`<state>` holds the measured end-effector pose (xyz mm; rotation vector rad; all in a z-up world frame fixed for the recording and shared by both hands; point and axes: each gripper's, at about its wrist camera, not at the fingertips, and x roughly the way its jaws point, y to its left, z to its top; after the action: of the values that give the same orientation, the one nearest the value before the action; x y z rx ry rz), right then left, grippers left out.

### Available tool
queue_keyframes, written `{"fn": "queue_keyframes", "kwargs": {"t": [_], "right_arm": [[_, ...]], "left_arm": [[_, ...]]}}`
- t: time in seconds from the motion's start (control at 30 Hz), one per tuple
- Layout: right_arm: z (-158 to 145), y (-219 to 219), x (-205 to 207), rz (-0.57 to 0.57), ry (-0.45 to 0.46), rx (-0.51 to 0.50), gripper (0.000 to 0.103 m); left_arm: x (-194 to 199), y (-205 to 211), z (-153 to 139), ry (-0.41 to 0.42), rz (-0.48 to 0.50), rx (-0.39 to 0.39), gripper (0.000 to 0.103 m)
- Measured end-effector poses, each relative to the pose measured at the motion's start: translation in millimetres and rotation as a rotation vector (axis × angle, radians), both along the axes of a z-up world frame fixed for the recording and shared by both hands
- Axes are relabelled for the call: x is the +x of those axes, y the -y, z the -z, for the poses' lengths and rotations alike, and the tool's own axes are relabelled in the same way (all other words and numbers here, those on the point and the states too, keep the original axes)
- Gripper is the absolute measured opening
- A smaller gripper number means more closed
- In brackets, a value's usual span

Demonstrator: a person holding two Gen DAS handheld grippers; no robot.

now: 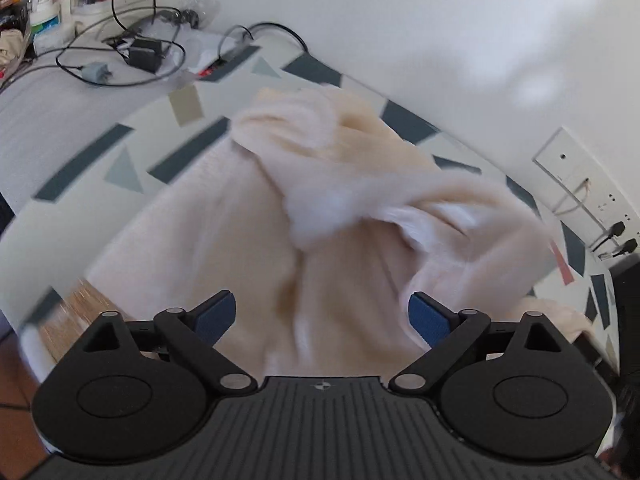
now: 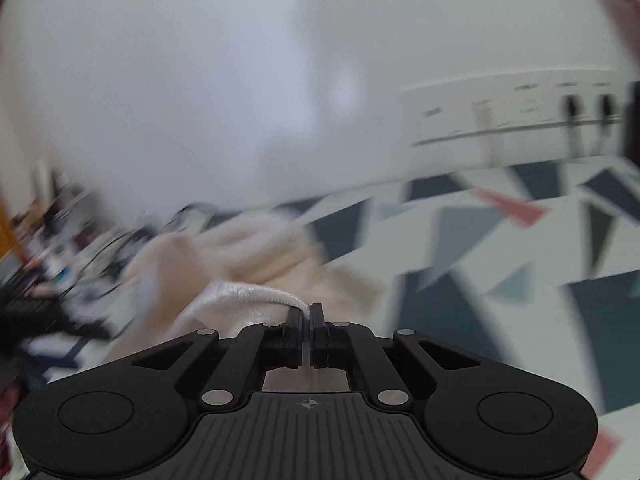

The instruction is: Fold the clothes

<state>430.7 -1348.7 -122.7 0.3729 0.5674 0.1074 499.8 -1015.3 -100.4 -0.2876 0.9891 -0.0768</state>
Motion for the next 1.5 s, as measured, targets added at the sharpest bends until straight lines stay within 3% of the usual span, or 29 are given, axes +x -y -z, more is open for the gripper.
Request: {"fn": "queue_keyframes", "kwargs": {"t": [0.17, 0.3, 0.37, 0.4, 0.43, 0.53, 0.67, 0.87, 0.97, 1.03, 1.2, 1.27, 1.3, 1.4, 1.5], "right_arm": [[-8.8, 109.3, 12.1, 0.327, 0.002, -0.018, 0.002], [-6.8, 157.7, 8.2, 0.515, 0.010, -0.020, 0.002], [1.1, 165.5, 7.0, 0.554, -0.023, -0.006, 0.006], [5.7, 164.8, 7.2, 0.552, -0.046, -0.004, 0.018], [10.4, 159.9, 8.2, 0.529, -0.074, -0.007, 0.035], [17.3, 135.2, 3.4, 0.426, -0.074, -0.029, 0.051], [20.8, 102.2, 6.2, 0.285, -0.063, 0.003, 0.053], [17.0, 53.4, 58.4, 0.115, -0.077, 0.097, 0.054], [13.1, 34.8, 88.9, 0.099, -0.109, 0.221, 0.054], [10.0, 24.3, 105.7, 0.117, -0.120, 0.267, 0.054], [2.7, -1.9, 153.0, 0.125, -0.177, 0.178, 0.055], [6.4, -10.4, 170.6, 0.135, -0.235, 0.112, 0.033], [8.6, -14.1, 177.1, 0.151, -0.260, 0.085, 0.015], [12.1, -20.0, 189.4, 0.149, -0.293, 0.092, 0.009], [2.9, -21.2, 199.3, 0.175, -0.248, 0.079, 0.006]], "left_arm": [[-6.2, 47.7, -8.8, 0.031, 0.066, -0.011, 0.095], [-10.6, 80.7, -13.5, 0.055, 0.125, -0.022, 0.095], [-11.2, 82.1, -12.0, 0.057, 0.136, -0.011, 0.095], [-11.3, 81.1, -11.0, 0.056, 0.136, -0.004, 0.095], [-11.5, 80.1, -9.9, 0.055, 0.137, 0.004, 0.096], [-11.9, 73.7, -6.5, 0.049, 0.124, 0.024, 0.096], [-12.8, 38.9, 0.0, 0.019, -0.003, 0.034, 0.096], [1.6, -5.3, 1.1, -0.006, -0.110, 0.018, 0.096], [32.0, -8.8, 0.5, 0.012, -0.053, -0.029, 0.096], [51.8, -2.1, 4.4, -0.002, 0.033, -0.039, 0.096], [97.2, 15.1, 15.4, -0.044, 0.261, -0.062, 0.096], [115.4, 21.9, 19.7, -0.060, 0.353, -0.071, 0.096], [124.5, 25.4, 21.9, -0.069, 0.398, -0.075, 0.096], [151.7, 35.7, 28.5, -0.094, 0.535, -0.089, 0.094], [181.2, 46.2, 23.7, -0.079, 0.647, -0.090, 0.092]]}}
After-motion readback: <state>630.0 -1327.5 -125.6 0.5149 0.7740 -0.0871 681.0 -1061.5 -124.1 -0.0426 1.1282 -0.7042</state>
